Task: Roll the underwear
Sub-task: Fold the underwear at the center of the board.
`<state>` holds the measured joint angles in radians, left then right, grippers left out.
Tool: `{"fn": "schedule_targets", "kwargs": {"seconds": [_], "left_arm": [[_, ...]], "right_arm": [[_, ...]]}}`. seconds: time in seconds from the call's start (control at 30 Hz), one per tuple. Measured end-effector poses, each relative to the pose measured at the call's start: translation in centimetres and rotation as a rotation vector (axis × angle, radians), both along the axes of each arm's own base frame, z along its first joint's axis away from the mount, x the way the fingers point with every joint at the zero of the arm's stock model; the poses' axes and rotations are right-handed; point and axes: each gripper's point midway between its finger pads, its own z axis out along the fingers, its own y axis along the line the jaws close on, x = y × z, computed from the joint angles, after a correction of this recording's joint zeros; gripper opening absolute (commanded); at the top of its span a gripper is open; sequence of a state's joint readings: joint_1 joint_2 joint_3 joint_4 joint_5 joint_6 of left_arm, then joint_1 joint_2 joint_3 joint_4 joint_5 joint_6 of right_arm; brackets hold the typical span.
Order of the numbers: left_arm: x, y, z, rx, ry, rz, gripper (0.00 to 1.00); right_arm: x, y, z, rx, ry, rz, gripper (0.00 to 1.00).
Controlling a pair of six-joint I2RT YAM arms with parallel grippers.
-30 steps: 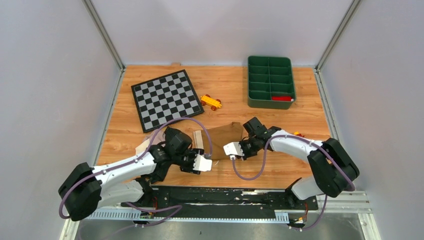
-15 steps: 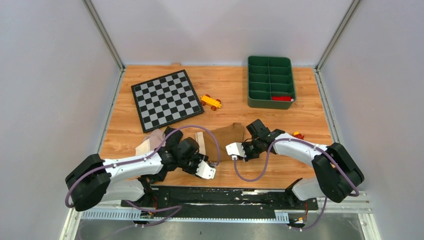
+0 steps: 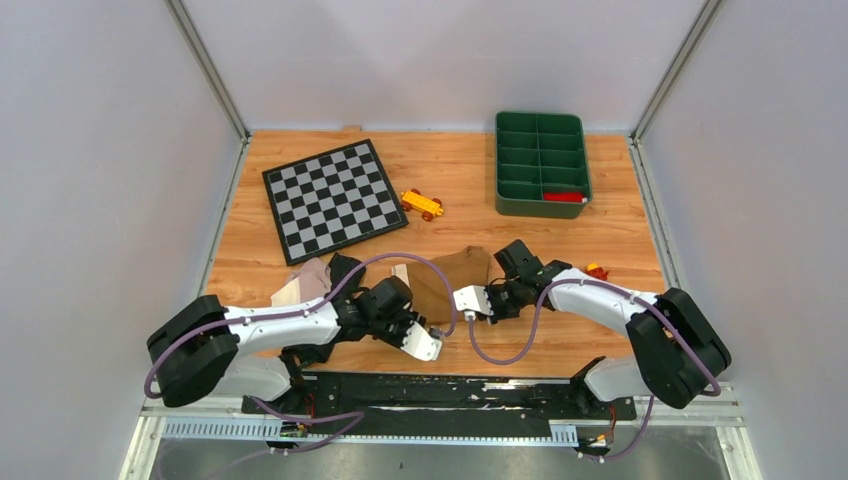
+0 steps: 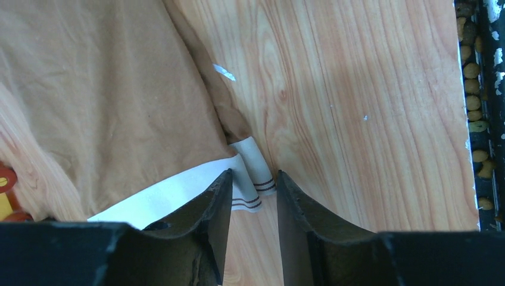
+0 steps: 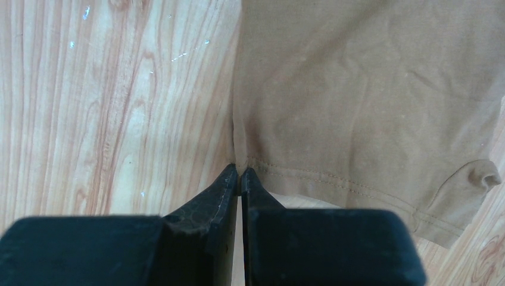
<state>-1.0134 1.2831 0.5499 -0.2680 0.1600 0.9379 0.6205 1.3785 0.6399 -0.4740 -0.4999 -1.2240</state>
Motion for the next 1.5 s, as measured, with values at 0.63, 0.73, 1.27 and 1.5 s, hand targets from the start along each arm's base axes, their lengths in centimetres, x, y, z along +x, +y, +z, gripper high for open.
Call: {"fn": "schedule_targets", "kwargs": {"seconds": [0.63,0.73,1.27,1.5], "left_arm": [[1.1,-0.3,-0.2,0.05,0.003,0.042,0.0],[0.9,0.3,0.2,0.043,0.042,0.064,0.0],[-0.7,0.4,5.2,-0.08,0.221,0.04,0.0],[-2.4,0.5,4.7,-0.033,0.368,-0.007,0.0]], "right_arm": [[-1.1,-0.8,0.1,-0.019,0.065,-0.045,0.06],[-1.9,-1.1,0.6,-0.029,0.111,-0.061,0.07],[-4.6,-0.9,4.5,-0.01,0.271,-0.102,0.07],[-5.9,-1.3,5.3,-0.009,0.348,-0.104,0.07]]}}
